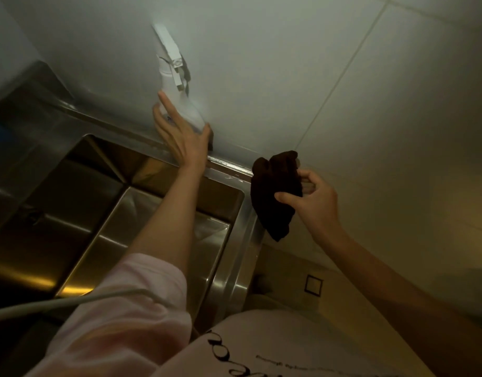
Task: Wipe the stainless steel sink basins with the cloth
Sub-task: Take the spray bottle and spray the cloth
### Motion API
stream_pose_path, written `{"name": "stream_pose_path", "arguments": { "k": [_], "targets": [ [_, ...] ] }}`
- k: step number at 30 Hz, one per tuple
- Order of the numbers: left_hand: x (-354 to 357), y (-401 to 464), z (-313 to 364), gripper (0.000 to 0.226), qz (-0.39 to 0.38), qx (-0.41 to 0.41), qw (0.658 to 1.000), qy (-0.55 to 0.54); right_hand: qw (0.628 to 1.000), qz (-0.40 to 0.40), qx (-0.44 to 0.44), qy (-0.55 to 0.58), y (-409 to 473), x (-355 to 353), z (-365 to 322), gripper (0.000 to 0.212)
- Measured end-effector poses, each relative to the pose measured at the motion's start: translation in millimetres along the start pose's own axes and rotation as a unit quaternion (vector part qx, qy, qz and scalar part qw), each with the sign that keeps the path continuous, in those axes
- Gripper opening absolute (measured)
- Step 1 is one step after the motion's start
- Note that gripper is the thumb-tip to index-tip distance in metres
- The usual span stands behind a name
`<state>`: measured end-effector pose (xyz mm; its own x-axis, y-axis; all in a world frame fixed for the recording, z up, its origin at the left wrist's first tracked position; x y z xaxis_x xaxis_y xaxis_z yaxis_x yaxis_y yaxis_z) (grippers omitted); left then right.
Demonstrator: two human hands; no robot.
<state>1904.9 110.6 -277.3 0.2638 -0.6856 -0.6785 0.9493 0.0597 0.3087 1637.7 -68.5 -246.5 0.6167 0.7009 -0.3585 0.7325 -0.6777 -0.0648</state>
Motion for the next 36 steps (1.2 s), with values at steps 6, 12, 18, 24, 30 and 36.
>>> {"name": "stream_pose_path", "arguments": {
  "k": [6, 12, 18, 24, 30, 36],
  "targets": [
    [-17.9, -8.5, 3.7, 0.109, 0.002, 0.029, 0.999, 0.032, 1.0, -0.005, -0.007, 0.002, -8.7, 2.0, -2.3, 0.044],
    [-73.8, -33.7, 11.0, 0.104, 0.044, 0.037, 0.998, 0.024, 0.999, -0.028, -0.028, 0.016, -8.6, 18.0, -23.5, 0.045],
    [-140.2, -70.3, 19.1, 0.089, 0.081, 0.053, 0.995, 0.009, 0.994, -0.084, -0.05, 0.05, -5.1, 41.3, -49.8, 0.047],
    [-191.1, -114.6, 2.1, 0.068, 0.093, -0.007, 0.995, 0.022, 0.979, -0.179, -0.062, 0.071, -2.0, 71.9, -70.1, 0.052],
    [-239.8, -168.5, -15.5, 0.067, 0.147, -0.094, 0.984, 0.044, 0.945, -0.31, -0.072, 0.077, -17.3, 106.3, -80.6, 0.054],
    [-285.0, -247.4, -14.0, 0.061, 0.211, -0.176, 0.951, 0.14, 0.888, -0.447, -0.068, 0.088, -60.5, 127.7, -78.3, 0.048]
  ]
}}
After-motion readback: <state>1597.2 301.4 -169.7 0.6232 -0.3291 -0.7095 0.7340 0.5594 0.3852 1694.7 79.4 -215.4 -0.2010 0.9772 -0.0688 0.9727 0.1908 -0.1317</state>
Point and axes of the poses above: each hand's wrist, its own y-axis towards the middle knuckle, its own x-axis out of the palm, z = x × y, the point moved 10 cm from there along y, towards the middle knuckle, and after that the axes turned 6 degrees about y, right-handed, at the moved point
